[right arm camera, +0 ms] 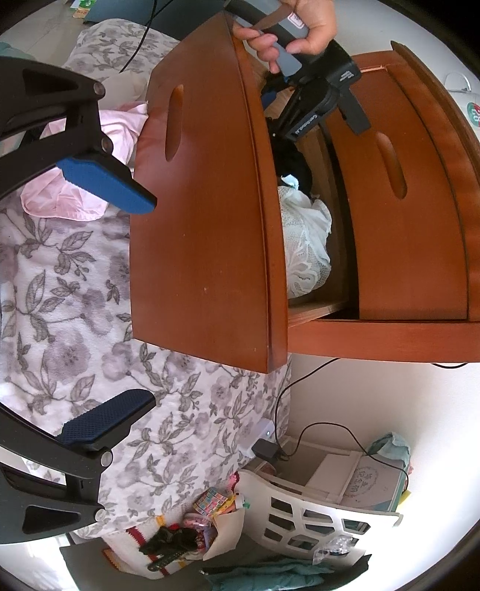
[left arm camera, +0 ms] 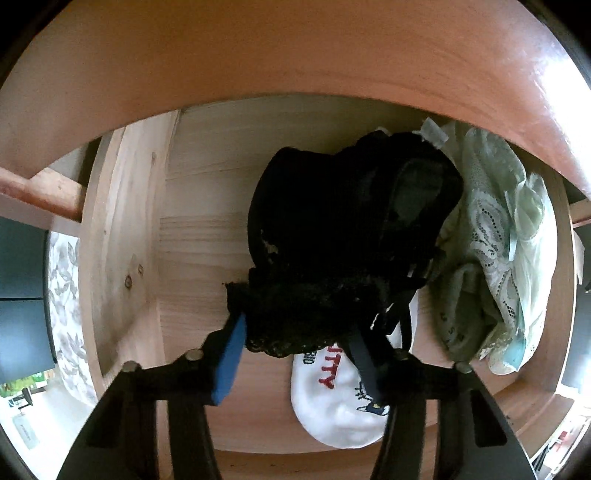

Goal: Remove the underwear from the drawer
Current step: 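Grasp the black cloth and lift it with the left gripper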

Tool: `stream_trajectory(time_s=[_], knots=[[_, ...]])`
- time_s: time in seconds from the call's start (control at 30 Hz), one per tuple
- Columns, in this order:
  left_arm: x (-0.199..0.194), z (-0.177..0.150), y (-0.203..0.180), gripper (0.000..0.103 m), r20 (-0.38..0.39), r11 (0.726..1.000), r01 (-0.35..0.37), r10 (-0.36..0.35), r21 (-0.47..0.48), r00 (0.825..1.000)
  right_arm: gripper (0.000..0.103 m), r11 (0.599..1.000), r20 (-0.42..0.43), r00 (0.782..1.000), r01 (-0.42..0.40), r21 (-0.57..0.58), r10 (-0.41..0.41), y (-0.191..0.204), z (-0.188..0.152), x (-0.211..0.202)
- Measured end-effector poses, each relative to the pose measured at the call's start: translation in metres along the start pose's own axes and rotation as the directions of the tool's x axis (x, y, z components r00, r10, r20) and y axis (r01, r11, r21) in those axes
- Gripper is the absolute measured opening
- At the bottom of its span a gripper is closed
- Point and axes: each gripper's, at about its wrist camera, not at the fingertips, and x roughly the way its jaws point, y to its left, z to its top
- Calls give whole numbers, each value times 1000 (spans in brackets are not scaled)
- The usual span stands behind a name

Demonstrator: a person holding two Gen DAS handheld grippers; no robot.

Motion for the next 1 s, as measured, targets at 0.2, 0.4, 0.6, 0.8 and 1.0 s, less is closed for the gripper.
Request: stream_trajectory(time_s=[0.2, 0.4, 0.6, 0.8, 1.0], knots=[[-2, 1, -7, 32, 15, 1000, 16, -16, 4, 1000, 98, 1000, 2, 1000, 2, 1, -2, 0, 0, -1], [-15, -4, -18, 14, 44, 1000, 30, -30, 3, 999, 98, 1000, 2, 1000, 3, 2, -3, 0, 0, -1], [-28, -21, -13, 12, 95, 998, 65, -65, 0, 993, 98, 1000, 2, 1000, 5, 5, -5, 0, 0, -1], [-50, -51, -11, 12, 181, 989, 148, -147, 5, 972, 98, 1000, 6, 1000, 14, -1, -14, 0, 0, -2], [-81, -79, -3, 12, 285, 966, 257, -250, 15, 925, 98, 1000, 12, 1000, 27, -14, -27, 4, 0, -3]])
